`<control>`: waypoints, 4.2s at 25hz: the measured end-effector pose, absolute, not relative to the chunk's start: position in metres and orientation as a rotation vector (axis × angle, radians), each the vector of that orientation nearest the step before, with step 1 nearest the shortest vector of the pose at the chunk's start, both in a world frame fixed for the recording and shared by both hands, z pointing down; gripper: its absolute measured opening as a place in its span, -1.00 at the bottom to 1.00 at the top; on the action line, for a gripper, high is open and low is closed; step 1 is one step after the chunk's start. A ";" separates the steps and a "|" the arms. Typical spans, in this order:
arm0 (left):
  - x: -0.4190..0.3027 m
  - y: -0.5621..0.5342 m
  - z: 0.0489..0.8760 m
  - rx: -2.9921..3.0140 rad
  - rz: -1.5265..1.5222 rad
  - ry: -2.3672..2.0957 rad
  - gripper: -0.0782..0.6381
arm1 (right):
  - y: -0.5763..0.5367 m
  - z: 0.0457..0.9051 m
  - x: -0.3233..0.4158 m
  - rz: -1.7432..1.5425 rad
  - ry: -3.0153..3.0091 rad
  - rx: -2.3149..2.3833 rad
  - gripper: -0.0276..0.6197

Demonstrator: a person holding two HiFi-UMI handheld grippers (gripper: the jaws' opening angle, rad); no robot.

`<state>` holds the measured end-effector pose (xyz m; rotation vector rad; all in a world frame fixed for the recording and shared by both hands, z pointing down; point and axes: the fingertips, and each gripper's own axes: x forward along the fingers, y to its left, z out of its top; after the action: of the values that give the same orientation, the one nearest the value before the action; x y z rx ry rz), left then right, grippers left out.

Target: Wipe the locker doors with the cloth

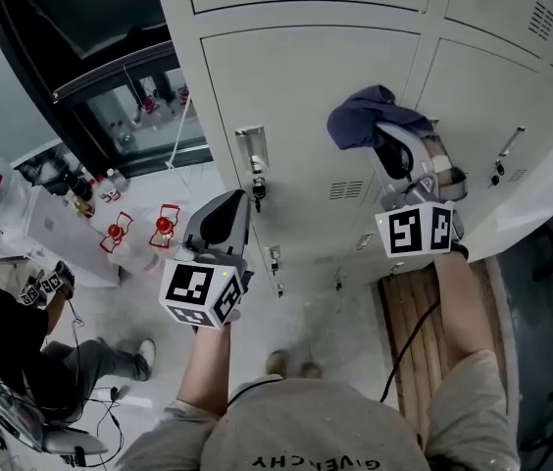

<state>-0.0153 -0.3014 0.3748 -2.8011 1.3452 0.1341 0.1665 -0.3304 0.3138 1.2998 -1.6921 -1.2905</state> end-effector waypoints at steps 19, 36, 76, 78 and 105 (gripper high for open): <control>-0.036 -0.302 0.450 -2.850 0.071 1.475 -0.79 | -0.334 0.498 0.163 -0.975 -1.783 1.190 -0.73; -0.045 -0.294 0.502 -2.896 -0.010 1.530 -0.79 | -0.336 0.597 0.166 -0.813 -1.787 1.115 -0.73; -0.054 -0.257 0.456 -2.832 0.173 1.411 -0.79 | -0.211 0.464 0.126 -0.071 -2.637 1.611 -0.73; -0.056 -0.258 0.454 -2.829 0.182 1.419 -0.79 | -0.211 0.460 0.130 -0.082 -2.630 1.630 -0.73; -0.070 -0.262 0.456 -2.813 0.161 1.464 -0.79 | -0.210 0.450 0.177 -0.104 -2.534 1.812 -0.73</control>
<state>-0.0703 -0.2616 0.4559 -2.8126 1.4637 0.1609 0.1773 -0.2096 0.4502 1.8123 -2.5337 -0.1042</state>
